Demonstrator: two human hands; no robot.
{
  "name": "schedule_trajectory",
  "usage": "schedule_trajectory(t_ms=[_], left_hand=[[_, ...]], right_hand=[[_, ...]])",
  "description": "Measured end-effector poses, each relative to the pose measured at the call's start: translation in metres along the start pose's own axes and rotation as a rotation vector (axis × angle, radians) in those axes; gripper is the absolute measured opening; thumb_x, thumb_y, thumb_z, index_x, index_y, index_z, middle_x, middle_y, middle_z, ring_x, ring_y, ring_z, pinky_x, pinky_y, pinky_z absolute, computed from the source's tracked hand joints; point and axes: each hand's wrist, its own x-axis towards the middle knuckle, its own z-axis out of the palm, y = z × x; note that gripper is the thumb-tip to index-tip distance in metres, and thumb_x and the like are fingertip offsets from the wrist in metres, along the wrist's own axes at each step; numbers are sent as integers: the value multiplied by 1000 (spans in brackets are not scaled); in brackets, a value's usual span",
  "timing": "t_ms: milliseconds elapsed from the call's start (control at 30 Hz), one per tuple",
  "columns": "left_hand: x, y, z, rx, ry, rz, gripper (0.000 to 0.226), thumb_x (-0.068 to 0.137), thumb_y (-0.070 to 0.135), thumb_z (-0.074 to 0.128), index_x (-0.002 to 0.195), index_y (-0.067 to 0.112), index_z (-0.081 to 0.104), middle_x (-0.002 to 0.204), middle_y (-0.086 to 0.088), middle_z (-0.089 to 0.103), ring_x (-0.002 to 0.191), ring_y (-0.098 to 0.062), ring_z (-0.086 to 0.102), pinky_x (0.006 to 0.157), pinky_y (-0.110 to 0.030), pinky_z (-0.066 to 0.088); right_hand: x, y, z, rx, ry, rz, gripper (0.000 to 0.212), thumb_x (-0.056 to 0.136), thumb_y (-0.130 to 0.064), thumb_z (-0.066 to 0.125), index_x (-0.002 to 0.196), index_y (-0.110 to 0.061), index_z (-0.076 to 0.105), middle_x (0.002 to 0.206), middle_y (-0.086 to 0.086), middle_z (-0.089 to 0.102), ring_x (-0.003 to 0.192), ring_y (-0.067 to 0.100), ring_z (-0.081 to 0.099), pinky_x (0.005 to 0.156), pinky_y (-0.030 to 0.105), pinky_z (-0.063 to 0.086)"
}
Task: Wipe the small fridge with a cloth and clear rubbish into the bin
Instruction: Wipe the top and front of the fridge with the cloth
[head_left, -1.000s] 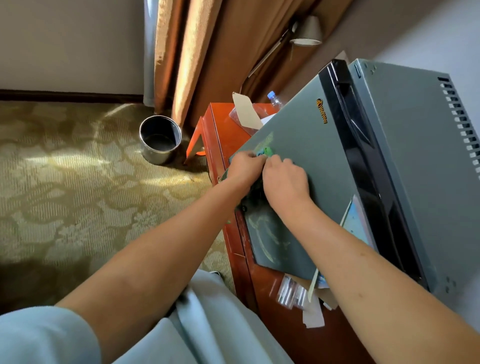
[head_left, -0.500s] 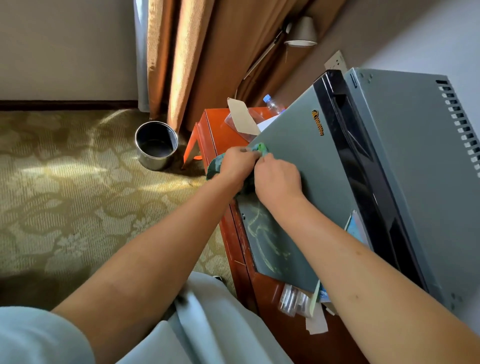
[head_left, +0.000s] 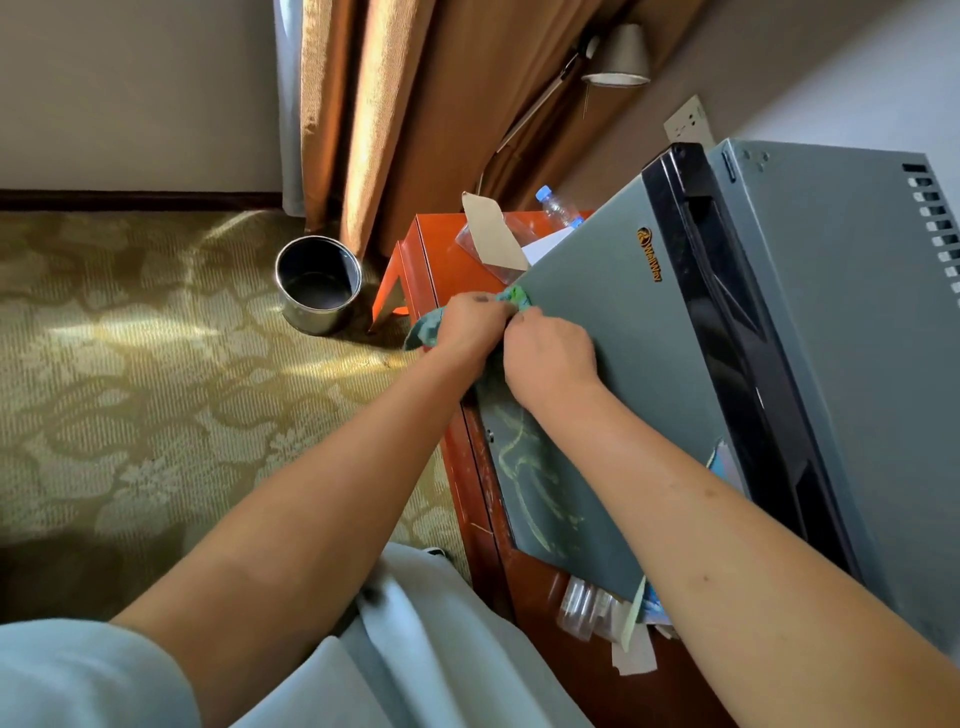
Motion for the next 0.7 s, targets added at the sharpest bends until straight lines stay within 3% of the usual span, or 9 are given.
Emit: schedule_trajectory(t_ms=[67, 133, 300, 433, 500, 567, 700], left_hand=[[-1, -19, 0, 65, -10, -77, 15, 81, 16, 73, 72, 8, 64, 72, -11, 66, 71, -24, 62, 63, -36, 49], [-3, -27, 0, 58, -24, -117, 14, 78, 17, 77, 76, 7, 67, 80, -11, 71, 80, -26, 68, 71, -39, 55], [0, 3, -3, -1, -33, -32, 17, 80, 20, 77, 89, 6, 75, 94, -15, 74, 95, -32, 71, 88, -50, 59], [13, 12, -5, -33, -2, 21, 24, 82, 19, 75, 88, -4, 73, 90, -23, 71, 77, -28, 68, 78, -51, 60], [14, -4, -4, 6, 5, -14, 16, 79, 19, 74, 77, 3, 69, 77, -21, 65, 71, -23, 59, 66, -45, 55], [12, -29, -2, 57, -5, -102, 19, 76, 17, 75, 69, 10, 60, 74, -15, 63, 73, -24, 61, 66, -39, 50], [8, -44, 1, 40, -34, -152, 17, 69, 16, 74, 79, 5, 67, 84, -17, 71, 82, -29, 68, 65, -37, 49]], right_hand=[[-3, -10, 12, 3, -112, -22, 31, 101, -9, 43, 127, -10, 60, 125, 12, 60, 106, 27, 66, 74, 36, 51], [-5, -13, 15, -23, -163, -29, 30, 101, -10, 45, 125, -12, 64, 125, 10, 62, 106, 26, 66, 73, 35, 50], [7, 0, -5, -44, -64, -16, 31, 100, -12, 44, 123, -14, 65, 122, 8, 64, 107, 25, 65, 71, 34, 45], [16, -1, -6, -17, 9, 8, 30, 101, -11, 43, 124, -10, 63, 120, 11, 61, 100, 25, 67, 67, 33, 47], [15, -7, 6, 1, -57, -10, 31, 101, -11, 42, 124, -10, 62, 122, 11, 60, 103, 26, 66, 70, 35, 49], [10, -15, 20, 6, -174, -38, 31, 99, -11, 44, 124, -13, 64, 125, 10, 61, 108, 26, 65, 76, 36, 51], [0, -17, 25, -36, -241, -61, 29, 99, -14, 47, 121, -16, 66, 122, 7, 65, 109, 24, 64, 72, 34, 45]])
